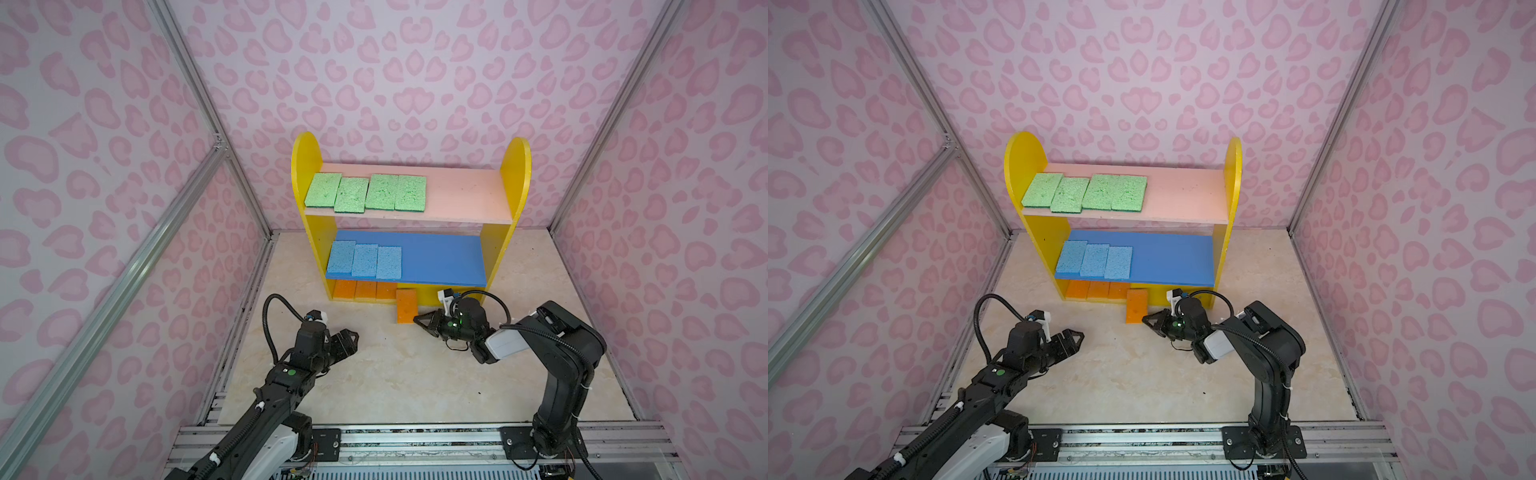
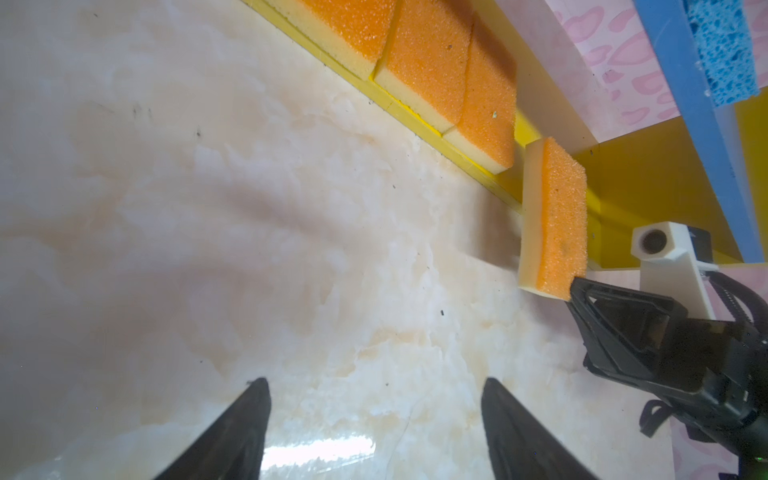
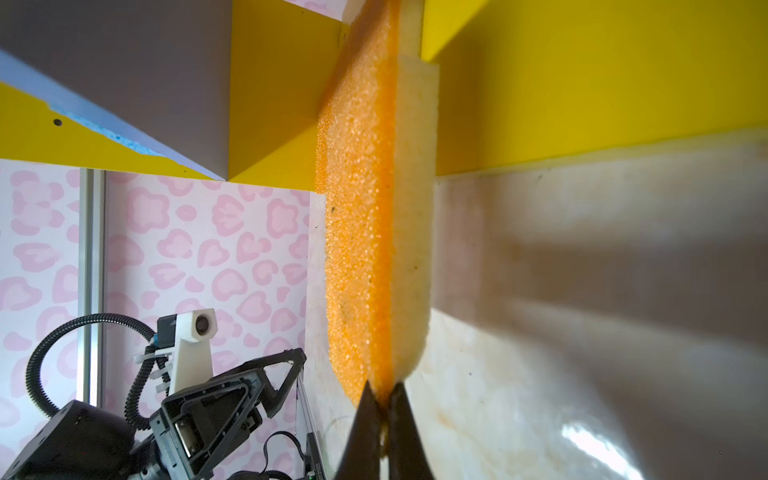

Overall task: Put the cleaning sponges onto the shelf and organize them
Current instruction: 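Push the orange sponge upright into the bottom compartment beside the others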

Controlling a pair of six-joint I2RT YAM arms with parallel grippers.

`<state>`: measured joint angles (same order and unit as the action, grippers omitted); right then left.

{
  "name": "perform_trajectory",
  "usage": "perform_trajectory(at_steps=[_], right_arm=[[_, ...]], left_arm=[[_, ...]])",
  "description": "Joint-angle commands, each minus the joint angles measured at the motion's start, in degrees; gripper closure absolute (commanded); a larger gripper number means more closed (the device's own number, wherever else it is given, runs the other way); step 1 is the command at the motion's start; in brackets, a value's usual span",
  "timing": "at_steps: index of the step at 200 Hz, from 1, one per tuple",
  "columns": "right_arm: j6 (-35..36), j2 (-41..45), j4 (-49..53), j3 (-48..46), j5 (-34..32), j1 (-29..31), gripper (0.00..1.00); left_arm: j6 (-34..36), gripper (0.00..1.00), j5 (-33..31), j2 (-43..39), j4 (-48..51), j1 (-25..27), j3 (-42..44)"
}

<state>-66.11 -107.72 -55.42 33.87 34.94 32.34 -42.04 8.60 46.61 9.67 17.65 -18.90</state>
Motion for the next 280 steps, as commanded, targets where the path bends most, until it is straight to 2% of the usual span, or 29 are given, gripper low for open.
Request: perform_trajectory(at_steps=[1,79,100,132,157,182,222,252,280], right_arm=[[1.4,-1.5,0.5,1.0,-0.7,-0.7,0.96],[1.7,-3.7,0.2,1.4,-2.4,-2.9,0.95],[1.7,-4.6,0.1,2.1,-1.8,-3.0,0.87],[1.0,-5.2,-1.0,2.2,-1.8,-2.8,0.68],[1.0,-4.1,0.3,1.1,-3.6,-2.7,0.58],[0.1,-1.2,0.6,-2.0,-7.4,-2.4,0.51],[-3.2,6.6,2.8,-8.6,-16.5,-0.1,0.47],[-7.4,11.0,7.5,-10.1,-24.8,4.9,0.50],[-13.2,10.2,7.2,-9.9,-32.3,9.9,0.54]], left_arm=[[0.9,0.20,-0.6,0.6,-1.0,-0.1,-0.1],[1.9,0.20,-0.6,4.0,-2.6,0.0,-1.0],[1.9,0.20,-0.6,5.1,-3.1,-0.1,-1.2],[1.8,0.20,-0.4,5.4,-3.3,0.0,-1.3],[1.8,0.20,-0.5,4.7,-3.1,-0.1,-1.0],[1.7,0.20,-0.4,4.2,-3.1,-0.1,-0.7],[0.9,0.20,-0.6,2.6,-2.9,-0.1,0.0],[-0.3,0.20,-1.4,0.3,-2.4,-0.1,1.2],[-1.6,0.19,-2.2,-1.4,-2.2,-0.1,2.7]])
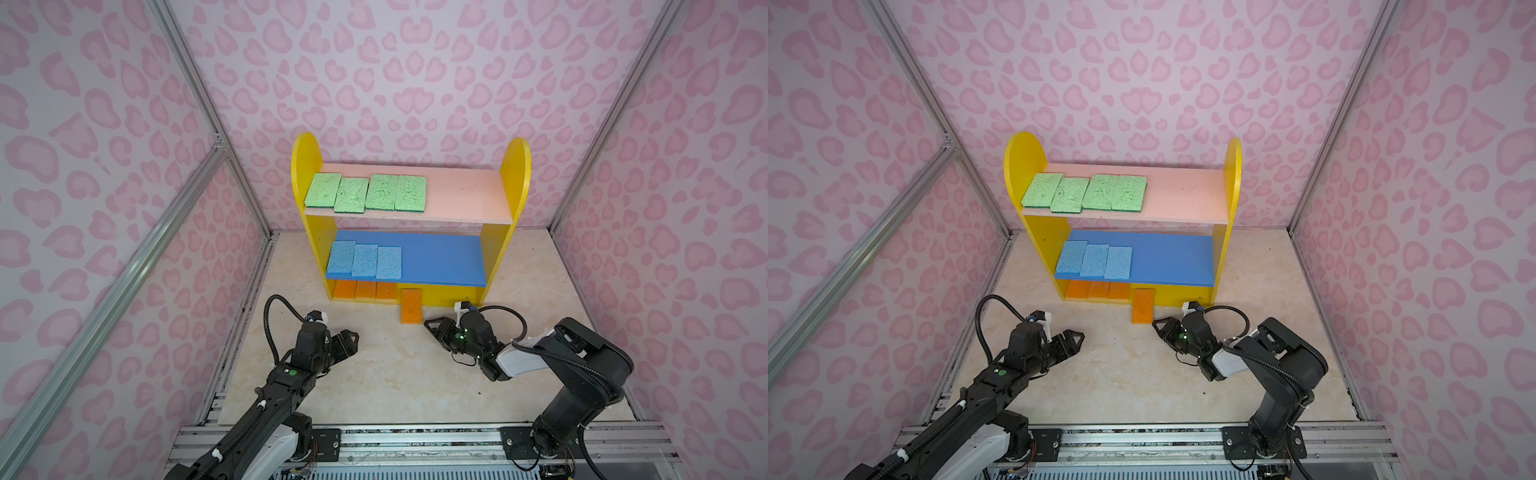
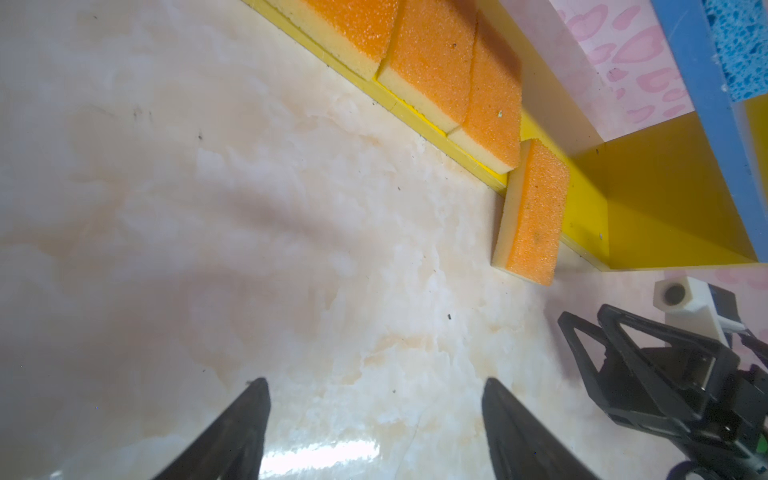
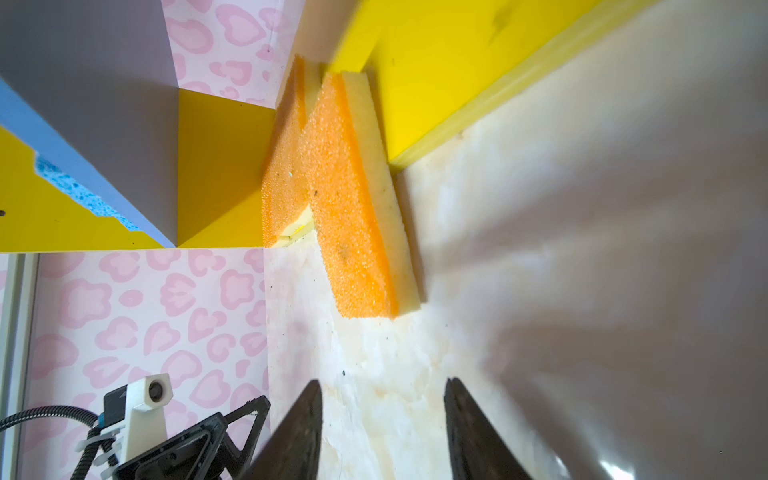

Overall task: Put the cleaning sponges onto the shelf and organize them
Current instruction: 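Push the orange sponge upright into the bottom compartment beside the others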

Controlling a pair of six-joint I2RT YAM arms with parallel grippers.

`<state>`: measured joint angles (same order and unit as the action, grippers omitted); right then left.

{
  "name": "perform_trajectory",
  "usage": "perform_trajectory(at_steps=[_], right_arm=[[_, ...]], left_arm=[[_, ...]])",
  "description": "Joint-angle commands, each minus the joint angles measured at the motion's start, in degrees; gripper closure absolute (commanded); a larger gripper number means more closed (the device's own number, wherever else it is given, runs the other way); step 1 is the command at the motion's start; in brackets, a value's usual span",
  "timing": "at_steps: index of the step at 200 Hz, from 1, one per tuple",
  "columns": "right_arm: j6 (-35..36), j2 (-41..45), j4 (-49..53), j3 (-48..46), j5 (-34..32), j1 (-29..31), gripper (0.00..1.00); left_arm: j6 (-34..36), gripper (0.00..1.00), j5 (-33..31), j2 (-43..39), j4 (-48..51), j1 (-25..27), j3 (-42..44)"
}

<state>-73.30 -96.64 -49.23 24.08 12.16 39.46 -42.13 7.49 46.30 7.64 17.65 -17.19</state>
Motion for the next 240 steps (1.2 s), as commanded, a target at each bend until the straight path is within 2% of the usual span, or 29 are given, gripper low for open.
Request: perform_trajectory(at_steps=[1,42,80,140,187,240], right_arm=[[-6.3,-1.0,0.8,-0.2,-9.8,2.9,0.54],[-13.0,-9.1,-7.6,1.9,-13.1,5.3,0.56],[-14.6,-13.3,-6.4,6.2,-15.1,6.2,0.60],[-16.7,-17.5,-6.3,9.1,-16.2,5.2,0.77],[-15.7,-17.5,-7.5,9.7,-15.7,3.6,0.98],[-14.9,-16.9,-8.3,10.3,-14.7,1.7,1.00]], left_arm=[[-1.5,0.19,-1.1,-1.2,-0.1,-0.1,1.0],[-2.4,0.19,-0.2,-2.9,-0.2,0.0,2.5],[-2.5,0.19,0.5,-5.1,0.5,-0.1,3.4],[-2.2,0.19,1.1,-6.7,0.7,-0.1,4.4],[-1.3,0.19,1.0,-4.7,0.1,-0.1,3.8],[-1.2,0.19,0.9,-4.3,0.1,-0.1,3.6]])
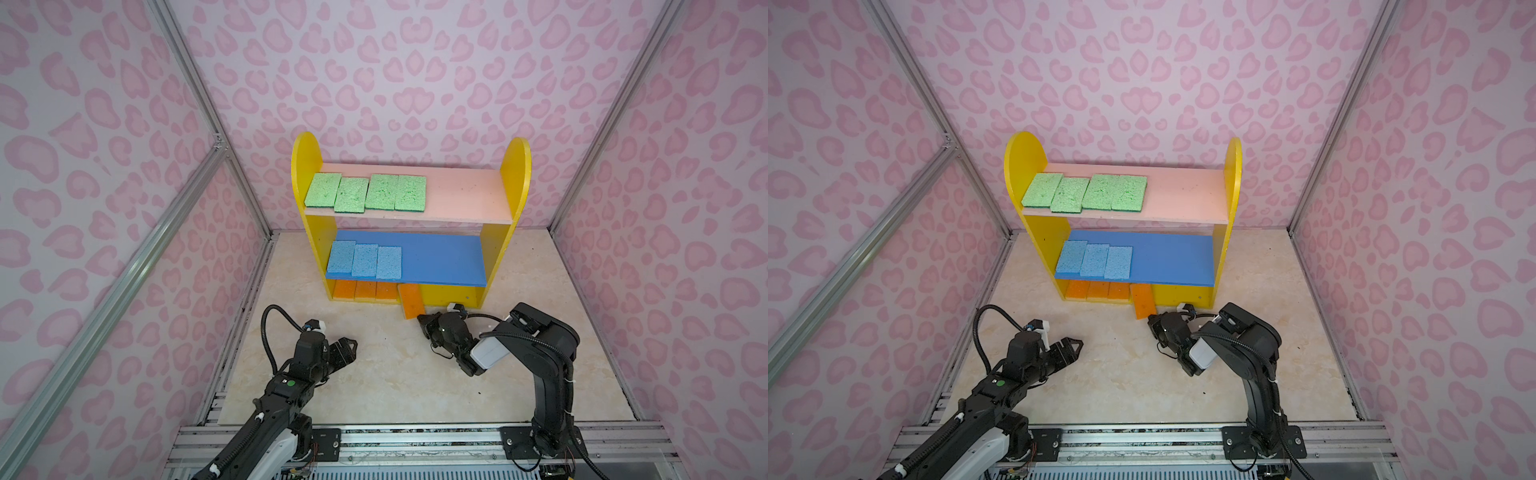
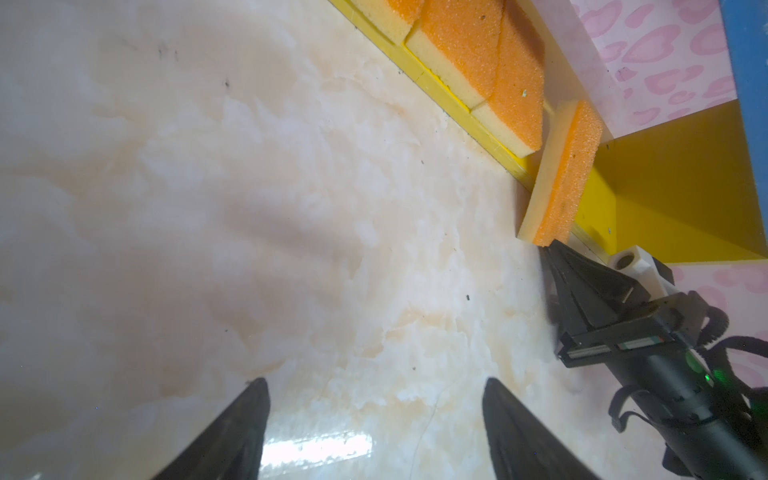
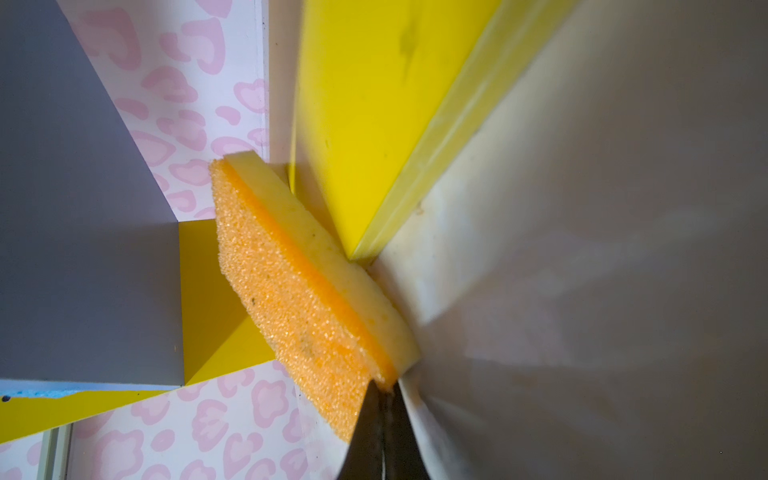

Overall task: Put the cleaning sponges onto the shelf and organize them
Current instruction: 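Push the orange sponge upright into the bottom compartment beside the others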

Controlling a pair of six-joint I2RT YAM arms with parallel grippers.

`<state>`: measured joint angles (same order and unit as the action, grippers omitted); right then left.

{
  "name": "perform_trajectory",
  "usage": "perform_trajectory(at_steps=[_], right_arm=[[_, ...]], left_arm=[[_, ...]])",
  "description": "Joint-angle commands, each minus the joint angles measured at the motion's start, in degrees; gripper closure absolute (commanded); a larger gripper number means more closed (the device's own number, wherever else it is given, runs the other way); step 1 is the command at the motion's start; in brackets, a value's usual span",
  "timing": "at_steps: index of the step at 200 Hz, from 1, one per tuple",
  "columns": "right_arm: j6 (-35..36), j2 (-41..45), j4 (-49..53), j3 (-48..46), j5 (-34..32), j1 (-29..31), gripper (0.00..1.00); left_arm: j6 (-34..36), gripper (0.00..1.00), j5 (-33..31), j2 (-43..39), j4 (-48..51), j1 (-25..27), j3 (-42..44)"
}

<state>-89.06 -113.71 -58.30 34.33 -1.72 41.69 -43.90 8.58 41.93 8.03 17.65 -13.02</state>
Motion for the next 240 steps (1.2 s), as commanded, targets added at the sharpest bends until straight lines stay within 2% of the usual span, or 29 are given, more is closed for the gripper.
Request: perform_trajectory(at_steps=[1,49,137,215,240], right_arm=[[0.9,0.2,0.8,0.0,-0.8,-0.5,1.00],[0.0,1.0,0.8,0.6,-1.4,-1.3,1.00],[-2.8,-2.3,1.9,6.3,-3.7,-1.4,1.00],[-3.0,-4.2,3.3,10.0,-3.1,-1.1,1.00],[-3.1,-5.3,2.7,10.8,-2.5,-1.1,0.96]], left_arm=[[0.5,0.19,-0.2,0.1,-0.3,-0.1,-0.6],[0.7,0.20,-0.1,1.3,-0.4,-0.1,-1.3],[1.2,0.20,0.0,-0.5,0.8,-0.1,-1.5],[1.3,0.20,0.0,-0.7,0.6,-0.1,-1.3],[1.2,0.20,0.1,-0.8,0.7,0.0,-1.2]])
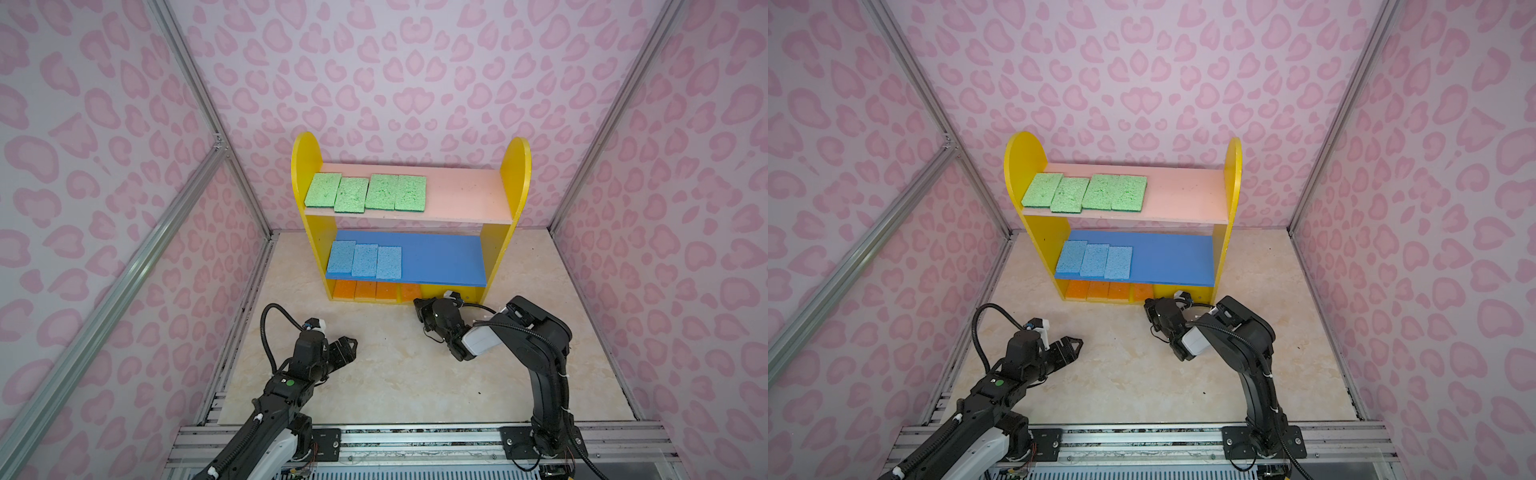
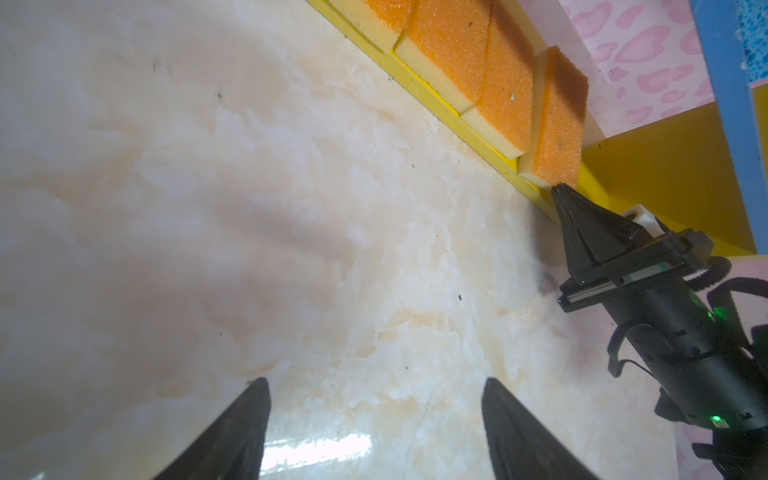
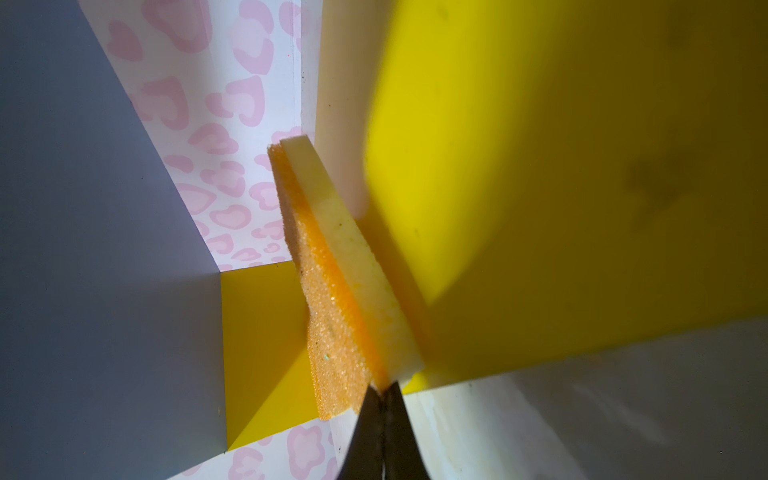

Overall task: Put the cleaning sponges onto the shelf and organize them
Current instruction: 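Push the orange sponge upright into the bottom compartment beside the others, then open the right gripper and withdraw both grippers from the shelf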

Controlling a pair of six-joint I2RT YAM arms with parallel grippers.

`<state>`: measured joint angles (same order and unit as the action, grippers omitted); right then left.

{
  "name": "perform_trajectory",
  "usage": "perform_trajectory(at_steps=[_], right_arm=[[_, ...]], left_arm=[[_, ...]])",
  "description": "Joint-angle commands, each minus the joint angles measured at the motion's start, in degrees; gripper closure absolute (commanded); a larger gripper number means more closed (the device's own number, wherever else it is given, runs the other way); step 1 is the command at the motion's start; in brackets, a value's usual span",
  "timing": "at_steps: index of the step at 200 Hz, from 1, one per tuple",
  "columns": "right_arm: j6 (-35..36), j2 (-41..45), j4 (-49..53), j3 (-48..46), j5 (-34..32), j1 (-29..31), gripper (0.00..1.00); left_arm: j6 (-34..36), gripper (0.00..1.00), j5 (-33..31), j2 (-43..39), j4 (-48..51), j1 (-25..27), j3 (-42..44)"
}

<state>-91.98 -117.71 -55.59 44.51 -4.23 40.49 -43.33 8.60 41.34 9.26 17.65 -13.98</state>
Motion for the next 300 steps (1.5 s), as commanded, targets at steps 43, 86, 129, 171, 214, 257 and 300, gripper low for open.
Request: perform_trajectory(at_steps=[43,86,129,171,214,257,300], right_arm=[[0.5,-2.3,-1.3,1.8,1.5,0.2,0.81],[2.3,-1.4,-1.0,2.1,3.1,0.4,0.72],[3.5,-1.0,-4.0,0.5,5.4,-0.1,0.64],[6.5,2.5,-4.8,-3.8,6.5,-0.3,0.57],[15.2,10.5,2.7,-6.4,8.1,0.4,0.52],[20.4,19.0,6.1,-12.4,9.4,1.4,0.51],[36.1,32.2,12.9,-20.0,9.2,4.9,0.47]], left_arm=[[0.5,0.20,0.0,-0.8,-0.4,-0.1,0.0],[0.4,0.20,-0.1,-1.4,0.5,-0.1,-0.3],[0.5,0.19,0.0,-2.6,2.2,0.0,-1.1],[1.2,0.19,-1.3,-4.0,6.7,-0.1,-4.4],[1.9,0.01,-3.7,-7.0,11.8,-0.1,-8.3],[1.2,0.02,-8.8,-11.4,18.3,-0.1,-13.2],[0.4,0.02,-21.9,-15.8,28.5,-0.1,-20.4]])
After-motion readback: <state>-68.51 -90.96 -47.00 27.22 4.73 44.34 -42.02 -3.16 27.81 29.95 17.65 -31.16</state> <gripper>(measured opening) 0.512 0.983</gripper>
